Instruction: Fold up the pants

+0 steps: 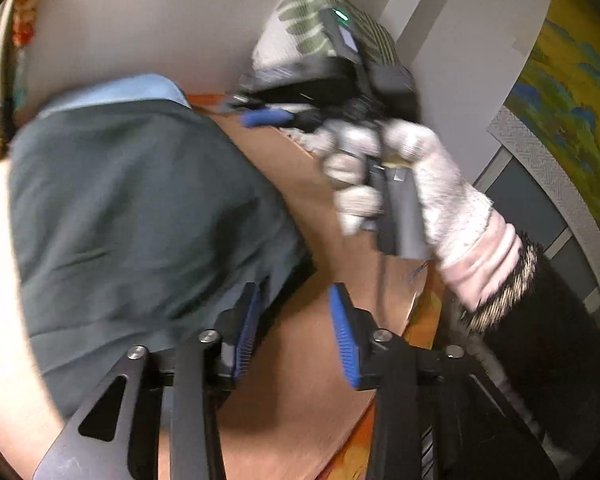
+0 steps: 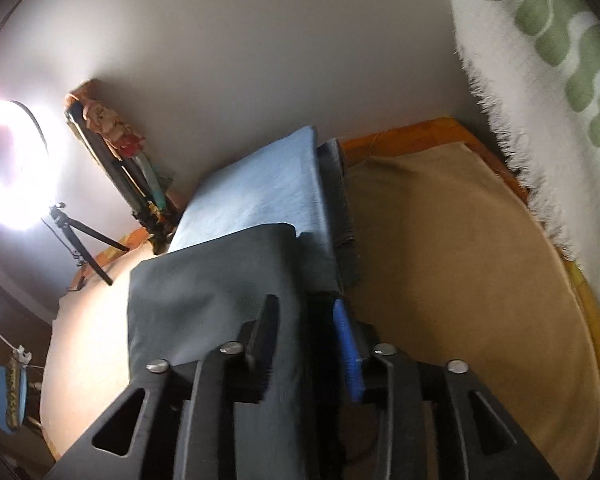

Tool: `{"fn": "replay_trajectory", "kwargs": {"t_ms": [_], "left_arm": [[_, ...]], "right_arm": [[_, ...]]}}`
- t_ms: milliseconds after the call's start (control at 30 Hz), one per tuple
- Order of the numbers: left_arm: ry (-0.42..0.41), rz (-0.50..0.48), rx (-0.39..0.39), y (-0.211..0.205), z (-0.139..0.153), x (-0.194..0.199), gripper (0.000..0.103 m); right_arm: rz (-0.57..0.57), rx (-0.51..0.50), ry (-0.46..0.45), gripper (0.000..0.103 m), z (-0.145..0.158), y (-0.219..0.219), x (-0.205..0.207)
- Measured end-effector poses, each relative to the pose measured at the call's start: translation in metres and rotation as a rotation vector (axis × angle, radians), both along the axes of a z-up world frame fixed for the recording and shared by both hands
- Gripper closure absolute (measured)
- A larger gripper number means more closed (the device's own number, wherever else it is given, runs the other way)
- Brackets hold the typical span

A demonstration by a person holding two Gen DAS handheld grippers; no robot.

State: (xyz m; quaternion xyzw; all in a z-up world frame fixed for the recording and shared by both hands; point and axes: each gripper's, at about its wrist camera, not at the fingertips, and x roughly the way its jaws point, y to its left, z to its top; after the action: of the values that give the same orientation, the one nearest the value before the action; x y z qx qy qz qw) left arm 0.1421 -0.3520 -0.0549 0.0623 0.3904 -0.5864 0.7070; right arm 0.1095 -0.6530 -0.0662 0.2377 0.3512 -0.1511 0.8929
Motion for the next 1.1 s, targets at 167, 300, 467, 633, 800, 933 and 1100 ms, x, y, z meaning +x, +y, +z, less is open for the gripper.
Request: {"fn": "replay_trajectory", "kwargs": {"t_ms": [167, 300, 467, 633, 800, 933, 1100], "left_arm": [[-0.111, 0.106, 0.023, 0.047, 0.010, 0.018, 0.060], [-0.083, 0.256, 0.054, 0.079, 0.009, 0.060, 0.060], [0.110, 0.334, 0.086, 0.101, -0.020, 0.087, 0.060], [0.148, 0.300, 0.114, 0.084, -0.040, 0.072, 0.060], [0.121, 0.204, 0.145, 0.065, -0.042, 0.044, 0.060], [0.117, 0.220, 0.150, 0.072, -0.033, 0.040, 0.060], [0.077, 0.305, 0.127, 0.090, -0.018, 0.068, 0.048]], "right_arm": [[0.048, -0.055, 0.026, 0.063, 0.005, 0.016, -0.031], [0.079, -0.058, 0.060, 0.060, -0.005, 0.025, -0.039], [0.087, -0.034, 0.074, 0.045, -0.009, 0.031, -0.030], [0.082, -0.062, 0.093, 0.038, -0.010, 0.041, -0.022], [0.051, -0.022, 0.055, 0.029, -0.012, 0.034, -0.021], [0.059, 0.015, 0.066, 0.022, -0.026, 0.021, -0.019], [0.095, 0.090, 0.073, 0.019, -0.042, 0.006, -0.017]]}}
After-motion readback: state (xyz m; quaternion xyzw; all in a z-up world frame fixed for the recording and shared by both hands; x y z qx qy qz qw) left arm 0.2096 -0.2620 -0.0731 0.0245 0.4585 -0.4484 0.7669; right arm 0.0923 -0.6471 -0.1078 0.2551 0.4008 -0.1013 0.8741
